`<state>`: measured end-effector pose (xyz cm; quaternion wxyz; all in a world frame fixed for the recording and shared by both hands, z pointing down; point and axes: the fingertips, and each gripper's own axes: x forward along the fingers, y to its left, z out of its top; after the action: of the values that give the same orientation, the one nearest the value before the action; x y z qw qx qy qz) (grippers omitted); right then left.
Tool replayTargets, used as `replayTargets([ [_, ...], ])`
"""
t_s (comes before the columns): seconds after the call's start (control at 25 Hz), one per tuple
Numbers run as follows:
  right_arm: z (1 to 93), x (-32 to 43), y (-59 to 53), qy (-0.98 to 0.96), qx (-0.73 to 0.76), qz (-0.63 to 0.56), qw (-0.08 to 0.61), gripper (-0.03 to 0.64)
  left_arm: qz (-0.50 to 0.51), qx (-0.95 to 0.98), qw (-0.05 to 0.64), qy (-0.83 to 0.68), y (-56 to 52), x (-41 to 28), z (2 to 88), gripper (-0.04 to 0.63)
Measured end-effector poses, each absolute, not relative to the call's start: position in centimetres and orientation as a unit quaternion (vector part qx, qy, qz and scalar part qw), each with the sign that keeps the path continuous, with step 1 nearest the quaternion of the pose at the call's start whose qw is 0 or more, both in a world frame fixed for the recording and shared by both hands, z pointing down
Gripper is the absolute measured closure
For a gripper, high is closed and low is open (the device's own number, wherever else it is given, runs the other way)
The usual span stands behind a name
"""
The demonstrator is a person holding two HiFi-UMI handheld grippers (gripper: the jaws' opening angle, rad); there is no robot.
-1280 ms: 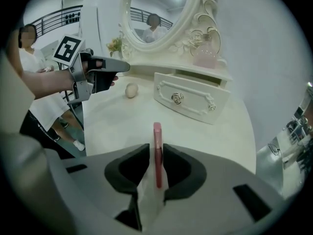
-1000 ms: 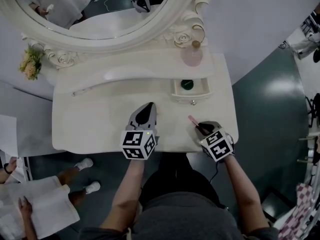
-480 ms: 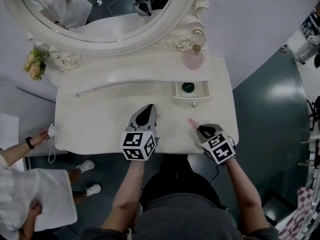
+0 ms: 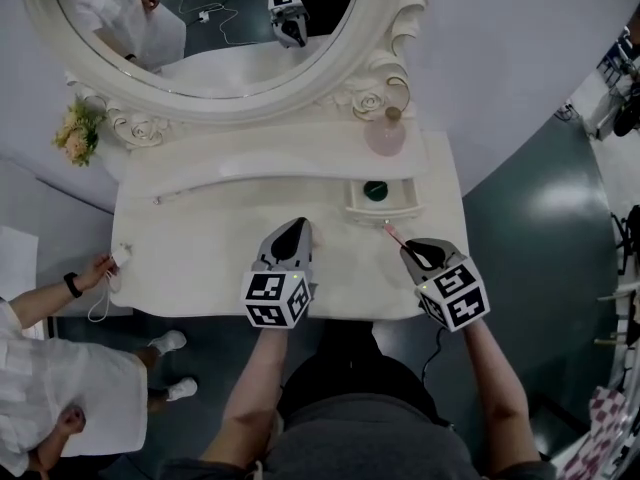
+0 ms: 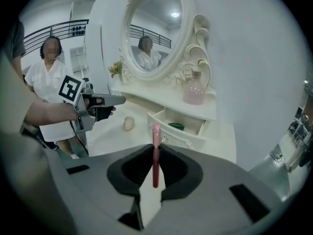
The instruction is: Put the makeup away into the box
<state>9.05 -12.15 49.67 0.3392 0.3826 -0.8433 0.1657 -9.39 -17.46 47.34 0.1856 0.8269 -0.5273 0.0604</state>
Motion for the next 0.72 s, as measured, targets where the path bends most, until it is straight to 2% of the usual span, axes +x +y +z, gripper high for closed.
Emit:
replayTargets([
  [0.28, 46.2, 8.9, -17.0, -0.853, 0.391, 0.110, 0.328, 0.569, 0.057, 0.827, 0.179, -0.530, -18.0, -9.7, 46.9, 0.588],
  [0.72, 46.9, 7.4, -22.1, -0.859, 0.315, 0.010, 0.403, 0.569, 0.055, 0.814, 0.183, -0.549, -18.4, -11.1, 47.0, 0.588],
])
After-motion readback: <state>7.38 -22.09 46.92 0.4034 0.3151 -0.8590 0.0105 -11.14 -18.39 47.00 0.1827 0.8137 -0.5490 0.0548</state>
